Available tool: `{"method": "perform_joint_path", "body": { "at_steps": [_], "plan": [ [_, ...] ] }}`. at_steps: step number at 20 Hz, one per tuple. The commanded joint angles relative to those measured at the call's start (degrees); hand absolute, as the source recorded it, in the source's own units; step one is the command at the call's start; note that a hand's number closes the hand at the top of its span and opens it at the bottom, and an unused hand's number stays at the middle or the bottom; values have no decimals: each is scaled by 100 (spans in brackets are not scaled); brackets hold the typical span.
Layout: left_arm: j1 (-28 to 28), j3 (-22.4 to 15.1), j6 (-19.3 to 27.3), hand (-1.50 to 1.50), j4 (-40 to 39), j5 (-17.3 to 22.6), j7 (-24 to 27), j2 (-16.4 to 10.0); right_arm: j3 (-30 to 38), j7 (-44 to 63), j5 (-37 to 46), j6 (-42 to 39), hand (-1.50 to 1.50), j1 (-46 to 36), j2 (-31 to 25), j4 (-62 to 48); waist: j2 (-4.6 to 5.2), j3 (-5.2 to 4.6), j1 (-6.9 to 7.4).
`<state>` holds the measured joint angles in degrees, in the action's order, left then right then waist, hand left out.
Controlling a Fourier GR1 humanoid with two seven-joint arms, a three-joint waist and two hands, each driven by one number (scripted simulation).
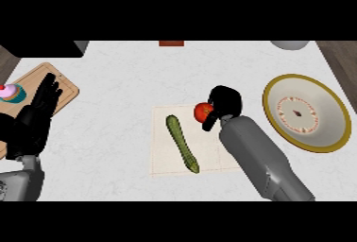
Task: Pick the tomato from the placemat and place it in the bowl
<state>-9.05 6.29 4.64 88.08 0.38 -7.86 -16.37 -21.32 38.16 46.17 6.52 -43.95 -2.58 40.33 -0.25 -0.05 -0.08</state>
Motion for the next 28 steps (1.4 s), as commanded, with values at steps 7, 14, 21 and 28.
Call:
{"method": "perform_joint_path", "body": {
  "at_steps": [7,14,21,28],
  "plan": [
    [241,126,25,0,-64,-65,83,-45,-345,1961,1433,426,150,-572,-607,2166,-99,-4,-214],
    [352,150,-109,0,130,35,142,-24,106,2637,1672,-439,150,-78,-1378,4385,-46,3,-153],
    [-78,243,-86,0,-77,-23,7,-65,1137,2007,1153,-590,150,751,-1956,5376,9,5,-92],
    [216,-39,-41,0,266,-216,0,236,2097,557,615,546,150,1188,-2000,4213,33,6,25]
  ]
}}
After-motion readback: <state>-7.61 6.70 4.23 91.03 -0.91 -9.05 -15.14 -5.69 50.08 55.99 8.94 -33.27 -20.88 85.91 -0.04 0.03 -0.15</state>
